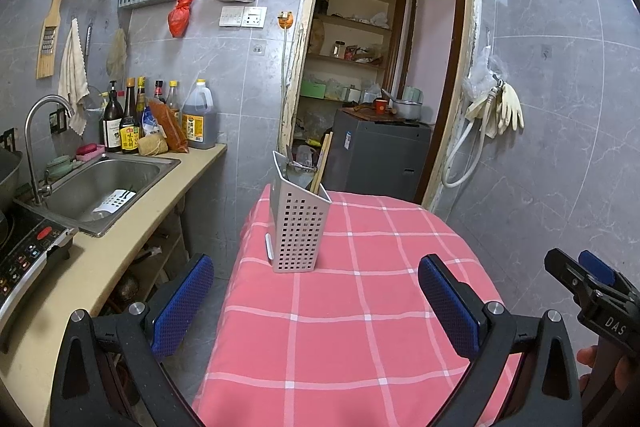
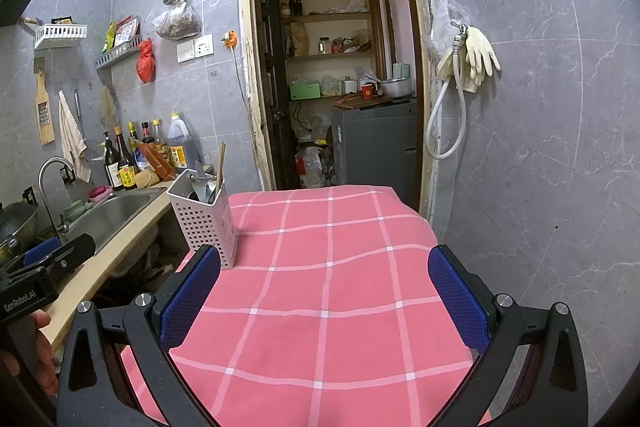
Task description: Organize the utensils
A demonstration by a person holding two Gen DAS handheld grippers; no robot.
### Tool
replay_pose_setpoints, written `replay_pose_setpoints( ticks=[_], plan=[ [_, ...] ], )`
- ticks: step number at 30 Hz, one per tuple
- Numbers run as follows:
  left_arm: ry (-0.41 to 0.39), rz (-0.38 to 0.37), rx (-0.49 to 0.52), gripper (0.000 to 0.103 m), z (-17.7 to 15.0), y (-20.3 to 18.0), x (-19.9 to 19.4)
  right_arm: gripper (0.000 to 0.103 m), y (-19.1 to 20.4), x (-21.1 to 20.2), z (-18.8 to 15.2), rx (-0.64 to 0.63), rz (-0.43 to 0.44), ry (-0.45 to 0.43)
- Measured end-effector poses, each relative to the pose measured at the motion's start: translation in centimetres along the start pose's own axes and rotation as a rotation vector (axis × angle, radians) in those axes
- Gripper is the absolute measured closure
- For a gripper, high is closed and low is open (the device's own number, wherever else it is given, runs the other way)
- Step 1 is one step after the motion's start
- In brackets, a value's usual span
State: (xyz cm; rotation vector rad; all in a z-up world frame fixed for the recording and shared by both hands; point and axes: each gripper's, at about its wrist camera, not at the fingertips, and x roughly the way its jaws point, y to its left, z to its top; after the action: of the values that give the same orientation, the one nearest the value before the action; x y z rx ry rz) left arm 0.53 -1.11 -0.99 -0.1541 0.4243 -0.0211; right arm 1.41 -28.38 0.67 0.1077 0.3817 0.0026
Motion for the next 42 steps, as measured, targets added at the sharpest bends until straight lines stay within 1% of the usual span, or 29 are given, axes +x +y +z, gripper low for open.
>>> replay_pose_setpoints(
  ticks=[42],
  plan=[
    [0.001, 0.001, -0.005, 0.0, -0.24, -0.35, 0.04, 0.001, 0.09, 0.03, -0.05, 0.0, 0.008, -0.004]
  ],
)
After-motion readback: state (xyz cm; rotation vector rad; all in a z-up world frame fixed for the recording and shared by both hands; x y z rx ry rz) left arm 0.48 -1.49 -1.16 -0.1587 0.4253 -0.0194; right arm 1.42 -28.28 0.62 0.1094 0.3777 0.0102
